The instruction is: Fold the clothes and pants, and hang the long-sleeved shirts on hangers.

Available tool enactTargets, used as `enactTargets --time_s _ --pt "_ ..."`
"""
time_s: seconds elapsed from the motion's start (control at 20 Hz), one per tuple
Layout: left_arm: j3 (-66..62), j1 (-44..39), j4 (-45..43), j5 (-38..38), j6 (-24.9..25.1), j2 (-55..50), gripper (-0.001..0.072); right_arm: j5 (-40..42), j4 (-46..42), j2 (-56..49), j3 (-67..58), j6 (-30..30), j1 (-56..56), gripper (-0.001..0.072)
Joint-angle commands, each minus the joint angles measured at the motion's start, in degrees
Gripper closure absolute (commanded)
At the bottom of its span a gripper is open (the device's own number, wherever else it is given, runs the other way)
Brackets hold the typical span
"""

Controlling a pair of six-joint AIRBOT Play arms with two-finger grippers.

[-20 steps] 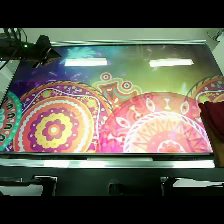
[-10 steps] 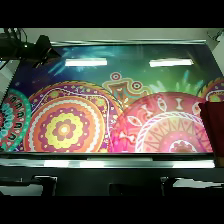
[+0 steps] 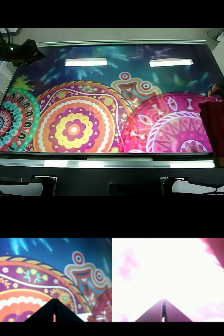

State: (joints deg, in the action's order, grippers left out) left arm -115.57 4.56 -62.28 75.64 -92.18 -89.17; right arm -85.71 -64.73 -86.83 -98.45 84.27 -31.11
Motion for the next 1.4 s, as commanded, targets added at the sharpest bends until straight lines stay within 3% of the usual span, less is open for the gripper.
enactTargets --time_s 0.0,0.2,0.35,1.35 --pt "0.0 2.3 -5.4 2.8 8.3 0.3 0.0688 8.9 5.4 0.4 0.0 -4.6 17.9 0.0682" --pt "0.0 2.2 -8.8 3.0 8.3 0.5 0.0688 17.8 1.7 0.4 0.0 -3.2 34.2 0.0682" --pt "0.0 2.2 -8.8 3.0 8.2 0.4 0.0685 21.4 -1.5 0.4 0.0 -2.0 39.5 0.0682" --pt "0.0 2.1 -8.7 3.4 8.2 -2.7 0.0682 21.6 -0.9 0.4 0.0 -2.0 39.8 0.068"
